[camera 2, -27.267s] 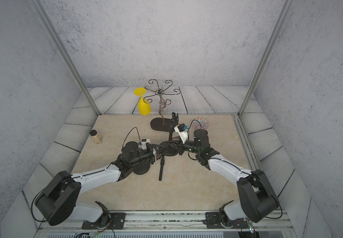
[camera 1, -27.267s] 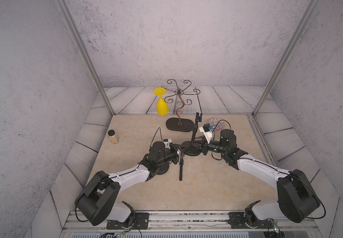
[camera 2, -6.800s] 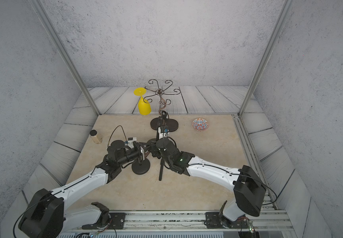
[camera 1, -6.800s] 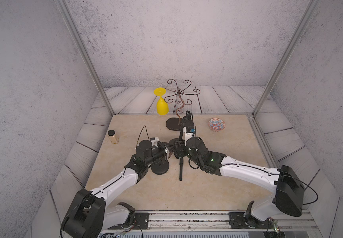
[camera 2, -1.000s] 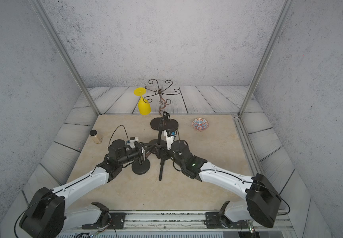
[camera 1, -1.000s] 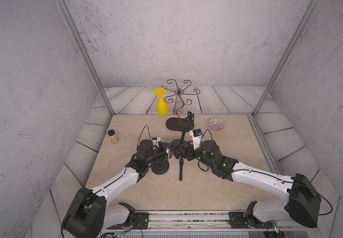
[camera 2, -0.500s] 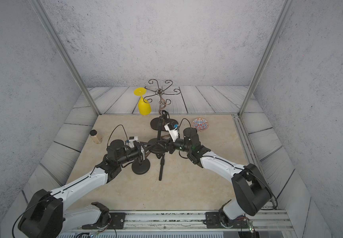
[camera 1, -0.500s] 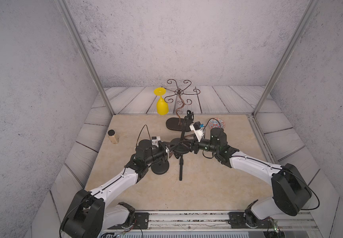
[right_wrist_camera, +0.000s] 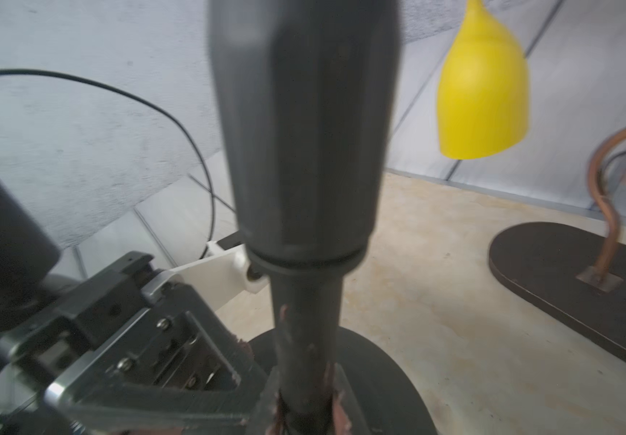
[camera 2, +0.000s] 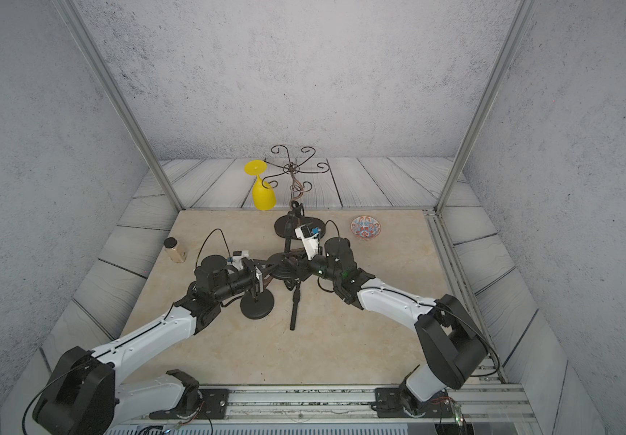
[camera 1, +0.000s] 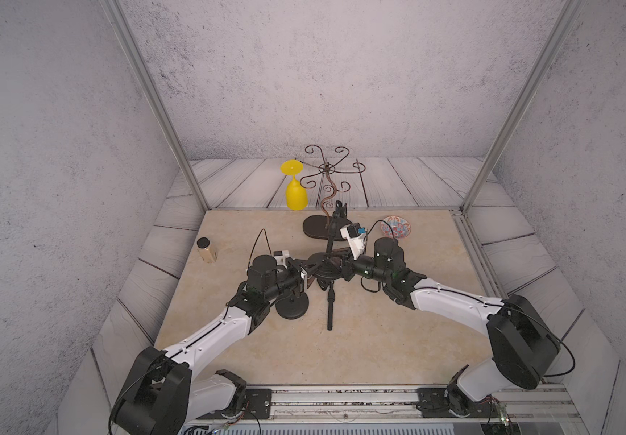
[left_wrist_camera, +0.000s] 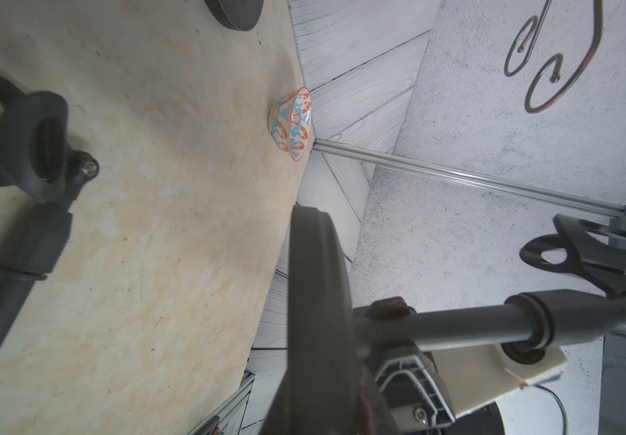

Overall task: Assemble a microphone stand
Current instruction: Place the microphone stand at the center of the board.

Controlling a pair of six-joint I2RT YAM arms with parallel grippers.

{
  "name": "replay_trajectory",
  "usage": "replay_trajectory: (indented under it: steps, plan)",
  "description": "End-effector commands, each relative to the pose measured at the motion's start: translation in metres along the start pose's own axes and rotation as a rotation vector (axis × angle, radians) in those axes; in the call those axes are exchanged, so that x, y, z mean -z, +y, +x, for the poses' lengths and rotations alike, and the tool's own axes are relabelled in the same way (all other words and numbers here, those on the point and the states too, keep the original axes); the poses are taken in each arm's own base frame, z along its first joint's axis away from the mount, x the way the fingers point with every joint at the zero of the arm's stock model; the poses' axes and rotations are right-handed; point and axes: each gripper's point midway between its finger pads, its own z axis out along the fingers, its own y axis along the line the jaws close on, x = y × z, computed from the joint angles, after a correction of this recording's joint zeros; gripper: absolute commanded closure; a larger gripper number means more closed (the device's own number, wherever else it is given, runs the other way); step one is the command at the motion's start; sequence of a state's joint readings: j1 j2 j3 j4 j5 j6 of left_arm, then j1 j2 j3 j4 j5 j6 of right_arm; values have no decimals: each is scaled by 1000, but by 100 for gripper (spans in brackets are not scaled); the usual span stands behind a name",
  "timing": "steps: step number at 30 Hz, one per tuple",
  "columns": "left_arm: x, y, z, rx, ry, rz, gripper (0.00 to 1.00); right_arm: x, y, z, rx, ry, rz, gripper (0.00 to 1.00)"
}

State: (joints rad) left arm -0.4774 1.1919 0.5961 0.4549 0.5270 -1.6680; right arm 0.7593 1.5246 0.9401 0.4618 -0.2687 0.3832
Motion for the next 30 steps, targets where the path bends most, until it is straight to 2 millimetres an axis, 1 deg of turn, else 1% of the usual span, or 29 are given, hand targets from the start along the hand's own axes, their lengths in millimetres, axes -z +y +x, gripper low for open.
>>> replay_trajectory:
  steps: [1, 2, 3, 5, 7, 9, 10, 11, 12, 13, 16, 17, 18, 21, 23, 25, 28, 30]
  plan:
    - [5, -49, 21, -116, 78, 149, 100, 14, -12, -8, -61, -58, 393, 100]
    - [5, -49, 21, -117, 78, 148, 100, 18, -19, -9, -102, -76, 516, 100]
    - [4, -49, 21, -118, 81, 148, 100, 22, -25, -5, -153, -62, 627, 100]
    - [3, -49, 21, -119, 84, 149, 100, 16, -21, -2, -193, -38, 713, 100]
    - [3, -47, 21, -118, 85, 143, 100, 4, -7, -2, -203, -38, 709, 100]
    - [3, -45, 21, -116, 84, 141, 100, -7, 8, -3, -201, -44, 636, 98]
    - [3, -45, 20, -115, 83, 141, 100, -9, 12, -4, -199, -40, 607, 89]
    - [3, -43, 20, -113, 83, 138, 100, -9, 15, -6, -184, -41, 581, 75]
    - [3, -44, 20, -113, 84, 140, 100, -6, 19, -7, -155, -39, 552, 59]
    - [3, -43, 20, -114, 83, 139, 100, -4, 23, -8, -123, -34, 516, 48]
    - [3, -43, 20, -110, 84, 143, 100, 9, 30, -9, -9, -20, 440, 33]
    - [3, -43, 20, -109, 85, 145, 100, 12, 34, -8, 22, -12, 406, 30]
    - [3, -43, 21, -109, 87, 146, 100, 16, 35, -8, 57, -11, 370, 29]
    - [3, -40, 20, -102, 83, 139, 100, 25, 39, -10, 118, -22, 251, 28]
    - [2, -40, 19, -104, 83, 140, 100, 30, 39, -15, 148, -60, 179, 29]
    - [1, -41, 20, -103, 88, 143, 100, 34, 29, -21, 152, -98, 165, 31]
    - [2, -40, 20, -102, 90, 142, 100, 34, 8, -32, 139, -126, 169, 36]
    - [2, -40, 20, -102, 89, 140, 100, 33, 4, -39, 143, -147, 151, 38]
